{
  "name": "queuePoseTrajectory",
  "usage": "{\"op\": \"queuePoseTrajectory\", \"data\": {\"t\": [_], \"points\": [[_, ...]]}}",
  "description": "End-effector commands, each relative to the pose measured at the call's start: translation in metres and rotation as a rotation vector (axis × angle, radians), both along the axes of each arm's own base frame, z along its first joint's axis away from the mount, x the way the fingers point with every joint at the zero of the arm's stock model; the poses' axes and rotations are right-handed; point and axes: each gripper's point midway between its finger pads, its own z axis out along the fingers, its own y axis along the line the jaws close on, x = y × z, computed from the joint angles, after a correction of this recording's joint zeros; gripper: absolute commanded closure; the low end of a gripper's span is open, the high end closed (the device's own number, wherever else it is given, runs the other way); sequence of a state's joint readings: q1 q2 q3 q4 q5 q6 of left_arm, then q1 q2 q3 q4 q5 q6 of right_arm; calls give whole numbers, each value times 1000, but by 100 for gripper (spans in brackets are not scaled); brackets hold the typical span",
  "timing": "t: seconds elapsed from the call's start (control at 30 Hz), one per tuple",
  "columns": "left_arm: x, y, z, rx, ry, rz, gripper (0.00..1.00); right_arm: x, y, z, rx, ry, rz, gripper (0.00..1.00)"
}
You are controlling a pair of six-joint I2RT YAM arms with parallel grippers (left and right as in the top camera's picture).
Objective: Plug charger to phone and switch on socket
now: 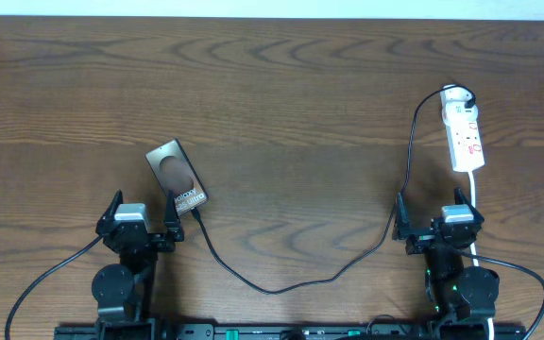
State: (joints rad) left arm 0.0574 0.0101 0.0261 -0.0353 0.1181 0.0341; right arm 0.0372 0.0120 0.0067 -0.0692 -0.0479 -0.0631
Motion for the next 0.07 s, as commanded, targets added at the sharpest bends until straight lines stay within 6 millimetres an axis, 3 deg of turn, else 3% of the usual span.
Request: {"op": "queuePoseTrajectory", "data": {"t": [0.0, 0.03], "points": [[0, -2, -16, 9, 42, -17, 13, 0, 0, 0, -14, -2, -4, 1], [0, -2, -16, 9, 43, -17, 13, 0, 0, 0, -14, -2, -4, 1]]}}
